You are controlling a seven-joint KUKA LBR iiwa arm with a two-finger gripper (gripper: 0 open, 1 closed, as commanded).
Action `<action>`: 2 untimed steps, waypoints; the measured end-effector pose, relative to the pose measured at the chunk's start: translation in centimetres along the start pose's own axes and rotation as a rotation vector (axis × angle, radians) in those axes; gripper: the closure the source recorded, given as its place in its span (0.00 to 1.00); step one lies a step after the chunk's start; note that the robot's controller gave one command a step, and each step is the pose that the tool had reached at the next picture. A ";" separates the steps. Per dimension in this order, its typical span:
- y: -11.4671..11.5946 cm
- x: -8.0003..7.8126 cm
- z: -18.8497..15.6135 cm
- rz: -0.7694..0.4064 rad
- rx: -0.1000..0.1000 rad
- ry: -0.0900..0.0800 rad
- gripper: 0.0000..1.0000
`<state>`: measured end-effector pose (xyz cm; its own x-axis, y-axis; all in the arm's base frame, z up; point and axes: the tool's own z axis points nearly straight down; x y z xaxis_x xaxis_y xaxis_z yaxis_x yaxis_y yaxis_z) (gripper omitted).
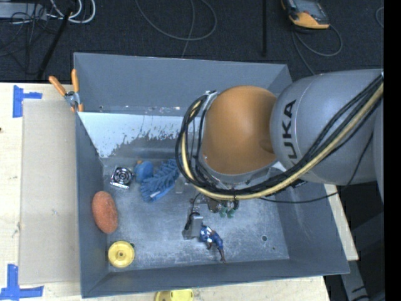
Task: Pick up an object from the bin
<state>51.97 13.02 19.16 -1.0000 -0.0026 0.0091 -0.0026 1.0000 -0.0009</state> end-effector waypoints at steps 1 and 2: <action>-0.1 -0.2 -0.5 0.005 -0.001 -0.008 0.00; -0.8 -5.7 6.4 -0.013 -0.003 -0.017 0.00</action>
Offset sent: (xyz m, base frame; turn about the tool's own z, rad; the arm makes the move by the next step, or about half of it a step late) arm 0.0925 -0.0157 -0.1216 -0.0231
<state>57.59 12.22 12.70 -0.9998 -0.0160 -0.0079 -0.0160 0.9999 0.0018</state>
